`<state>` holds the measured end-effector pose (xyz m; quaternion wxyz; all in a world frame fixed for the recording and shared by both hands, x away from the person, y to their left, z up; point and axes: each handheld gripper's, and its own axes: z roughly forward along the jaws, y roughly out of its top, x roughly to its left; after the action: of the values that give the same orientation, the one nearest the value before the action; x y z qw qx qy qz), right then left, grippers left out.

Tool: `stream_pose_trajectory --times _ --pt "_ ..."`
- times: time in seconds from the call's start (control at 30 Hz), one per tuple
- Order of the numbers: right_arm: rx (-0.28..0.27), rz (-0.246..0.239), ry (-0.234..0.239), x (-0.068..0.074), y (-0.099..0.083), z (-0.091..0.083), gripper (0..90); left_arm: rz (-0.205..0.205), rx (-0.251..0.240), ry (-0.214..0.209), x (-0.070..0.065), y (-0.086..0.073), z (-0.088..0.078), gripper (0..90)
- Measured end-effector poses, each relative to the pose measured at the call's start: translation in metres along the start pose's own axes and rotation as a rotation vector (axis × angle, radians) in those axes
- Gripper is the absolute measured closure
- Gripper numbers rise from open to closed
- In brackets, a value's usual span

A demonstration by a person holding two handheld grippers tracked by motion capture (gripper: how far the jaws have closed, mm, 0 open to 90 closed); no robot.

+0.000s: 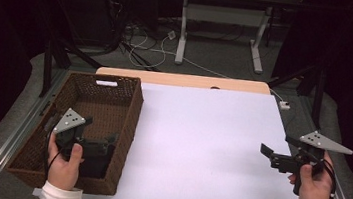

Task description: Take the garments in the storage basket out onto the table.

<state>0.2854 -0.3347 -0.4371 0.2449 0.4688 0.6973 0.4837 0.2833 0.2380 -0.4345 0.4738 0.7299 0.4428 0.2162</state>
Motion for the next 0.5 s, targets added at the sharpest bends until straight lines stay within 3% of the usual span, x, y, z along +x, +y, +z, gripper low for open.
stream_pose_trajectory --times 0.23,0.5 --pt "0.004 0.006 0.0 -0.008 0.0 0.001 2.4 -0.038 0.02 -0.006 0.003 -0.005 -0.001 0.3" --pt "0.007 -0.01 0.013 0.001 -0.001 0.004 2.4 -0.038 0.04 0.017 0.011 -0.006 -0.001 0.3"
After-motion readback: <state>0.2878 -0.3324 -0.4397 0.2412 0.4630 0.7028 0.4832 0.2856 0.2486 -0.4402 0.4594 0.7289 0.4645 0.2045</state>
